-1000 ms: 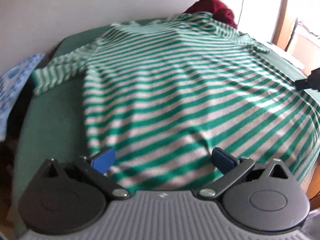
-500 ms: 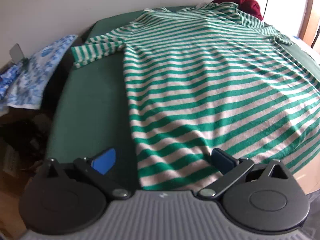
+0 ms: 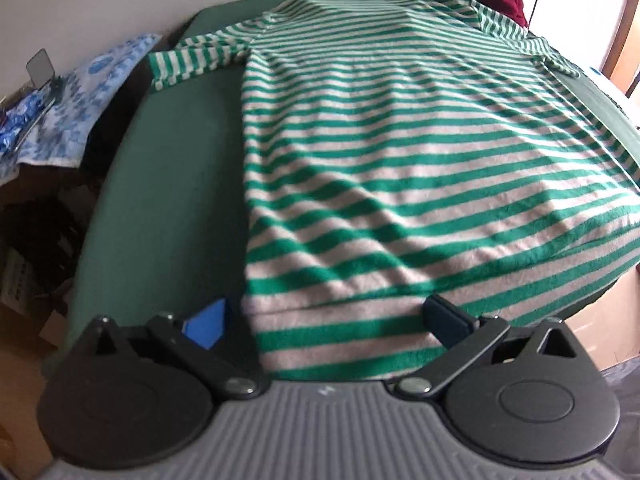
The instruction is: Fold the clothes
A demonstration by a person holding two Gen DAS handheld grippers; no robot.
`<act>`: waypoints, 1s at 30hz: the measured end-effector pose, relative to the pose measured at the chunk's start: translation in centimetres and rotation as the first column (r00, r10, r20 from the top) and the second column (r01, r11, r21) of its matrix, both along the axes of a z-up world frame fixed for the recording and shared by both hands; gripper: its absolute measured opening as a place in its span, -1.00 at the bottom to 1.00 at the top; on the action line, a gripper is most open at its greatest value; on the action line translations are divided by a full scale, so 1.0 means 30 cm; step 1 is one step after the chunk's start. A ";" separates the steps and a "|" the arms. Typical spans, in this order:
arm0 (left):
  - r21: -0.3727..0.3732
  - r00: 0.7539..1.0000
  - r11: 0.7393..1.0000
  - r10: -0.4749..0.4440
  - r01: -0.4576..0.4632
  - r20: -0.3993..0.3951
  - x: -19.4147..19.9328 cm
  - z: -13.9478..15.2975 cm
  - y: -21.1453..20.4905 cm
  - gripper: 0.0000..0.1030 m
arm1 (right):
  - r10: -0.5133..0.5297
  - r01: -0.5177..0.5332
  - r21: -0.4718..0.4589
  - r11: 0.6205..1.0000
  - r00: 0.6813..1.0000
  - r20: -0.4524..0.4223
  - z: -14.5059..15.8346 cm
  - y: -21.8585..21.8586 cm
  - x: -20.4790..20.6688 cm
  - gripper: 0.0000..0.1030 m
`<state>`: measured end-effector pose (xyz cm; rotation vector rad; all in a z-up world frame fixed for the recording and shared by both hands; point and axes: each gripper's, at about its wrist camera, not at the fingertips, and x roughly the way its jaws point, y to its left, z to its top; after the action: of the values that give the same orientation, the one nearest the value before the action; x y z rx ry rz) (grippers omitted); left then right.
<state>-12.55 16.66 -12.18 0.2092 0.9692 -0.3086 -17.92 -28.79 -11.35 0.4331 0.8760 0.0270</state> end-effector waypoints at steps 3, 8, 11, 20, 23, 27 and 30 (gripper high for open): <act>0.045 1.000 0.999 -0.011 0.009 0.029 -0.018 0.006 -0.028 0.99 | 0.035 -0.034 -0.064 0.997 0.999 0.018 0.008 0.040 -0.001 -1.00; 0.105 0.999 0.995 -0.001 -0.002 0.032 -0.031 0.014 -0.037 0.99 | 0.166 -0.155 -0.170 0.973 0.984 0.056 0.017 0.110 -0.009 -0.14; 0.207 0.999 0.978 -0.004 -0.006 0.050 -0.039 0.042 -0.060 0.91 | 0.242 -0.227 -0.187 0.956 0.968 0.061 0.015 0.142 -0.008 0.23; 0.181 0.938 0.980 -0.136 0.080 0.319 0.163 0.571 -0.209 0.99 | 0.142 -0.138 -0.046 0.989 0.983 0.114 0.111 0.041 0.108 -0.54; 0.176 0.901 0.967 -0.237 0.183 0.365 0.290 0.691 -0.323 0.99 | 0.103 -0.099 -0.035 0.994 0.983 0.150 0.189 0.027 0.217 -0.43; 0.155 0.833 0.927 -0.374 0.341 0.407 0.468 0.817 -0.491 0.99 | -0.032 0.027 0.048 0.998 0.994 0.109 0.292 -0.048 0.403 -0.42; 0.144 0.767 0.880 -0.467 0.453 0.439 0.602 0.911 -0.617 0.99 | -0.158 0.147 0.105 0.983 0.982 0.102 0.381 -0.127 0.489 -0.42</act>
<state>5.50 -1.84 15.15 0.5298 0.4295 -0.6662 -3.25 -32.59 0.08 0.5840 0.7333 -0.0479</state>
